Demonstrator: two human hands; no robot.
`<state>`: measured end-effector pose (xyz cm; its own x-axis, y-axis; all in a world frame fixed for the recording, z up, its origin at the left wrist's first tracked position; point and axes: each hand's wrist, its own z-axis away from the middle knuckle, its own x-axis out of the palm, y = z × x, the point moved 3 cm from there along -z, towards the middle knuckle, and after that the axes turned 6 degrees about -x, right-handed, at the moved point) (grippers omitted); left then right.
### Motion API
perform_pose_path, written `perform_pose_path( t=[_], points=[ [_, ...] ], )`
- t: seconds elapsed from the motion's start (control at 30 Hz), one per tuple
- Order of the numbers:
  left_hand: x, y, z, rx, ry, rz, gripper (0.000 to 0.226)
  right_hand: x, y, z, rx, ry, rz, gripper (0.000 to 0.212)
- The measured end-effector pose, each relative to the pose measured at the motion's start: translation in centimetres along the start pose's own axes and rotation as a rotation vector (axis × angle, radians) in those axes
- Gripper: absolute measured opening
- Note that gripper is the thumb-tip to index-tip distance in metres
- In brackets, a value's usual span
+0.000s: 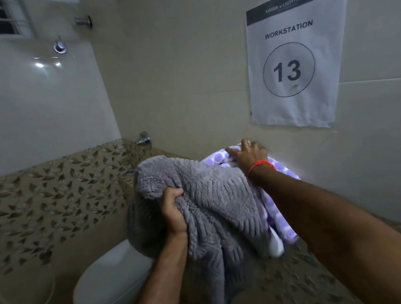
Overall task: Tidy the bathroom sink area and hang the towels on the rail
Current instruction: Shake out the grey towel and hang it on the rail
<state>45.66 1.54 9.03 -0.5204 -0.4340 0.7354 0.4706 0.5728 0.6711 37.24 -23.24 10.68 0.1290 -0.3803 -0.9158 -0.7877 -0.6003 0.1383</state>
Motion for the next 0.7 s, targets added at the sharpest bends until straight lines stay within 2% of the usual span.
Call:
perform_pose_path(
  t=[0.1,0.2,0.23,0.3,0.37,0.4,0.5,0.57,0.63,0.67,0.7],
  points=[
    [0.0,2.0,1.1,-0.031,-0.030,0.118,0.021,0.0,-0.4,0.0,-0.051,-0.108,-0.102,0.060],
    [-0.6,3.2,2.0,-0.056,-0.041,0.201,0.052,-0.8,-0.4,0.4,-0.085,-0.204,-0.175,0.069],
    [-0.9,3.4,2.3,-0.051,-0.045,0.218,0.049,-1.0,-0.4,0.7,-0.082,-0.203,-0.172,0.069],
    [-0.7,3.7,3.4,-0.042,-0.073,0.215,0.022,-1.2,-0.3,1.6,-0.079,-0.161,-0.164,0.068],
    [-0.9,3.2,4.1,-0.065,-0.105,0.209,0.049,-1.1,-0.3,2.6,-0.093,-0.126,-0.155,0.069],
    [-1.1,2.7,4.4,-0.072,-0.118,0.222,0.053,-1.0,-0.2,3.2,-0.100,-0.117,-0.137,0.070],
    [-1.6,1.6,5.3,-0.085,-0.111,0.213,0.022,-0.9,0.6,4.8,-0.111,-0.103,-0.128,0.069],
    [-1.4,1.2,6.1,-0.112,-0.127,0.203,0.028,-1.9,1.1,6.2,-0.129,-0.014,-0.190,0.066],
    [-1.2,1.0,7.0,-0.132,-0.169,0.191,0.055,-3.5,1.5,8.0,-0.175,0.120,-0.395,0.055],
    [-0.9,1.0,7.4,-0.130,-0.198,0.163,0.054,-4.5,1.7,9.2,-0.217,0.123,-0.622,0.045],
    [-0.9,0.8,7.8,-0.119,-0.194,0.119,0.040,-5.2,1.8,10.6,-0.252,0.043,-0.914,0.037]
  ],
)
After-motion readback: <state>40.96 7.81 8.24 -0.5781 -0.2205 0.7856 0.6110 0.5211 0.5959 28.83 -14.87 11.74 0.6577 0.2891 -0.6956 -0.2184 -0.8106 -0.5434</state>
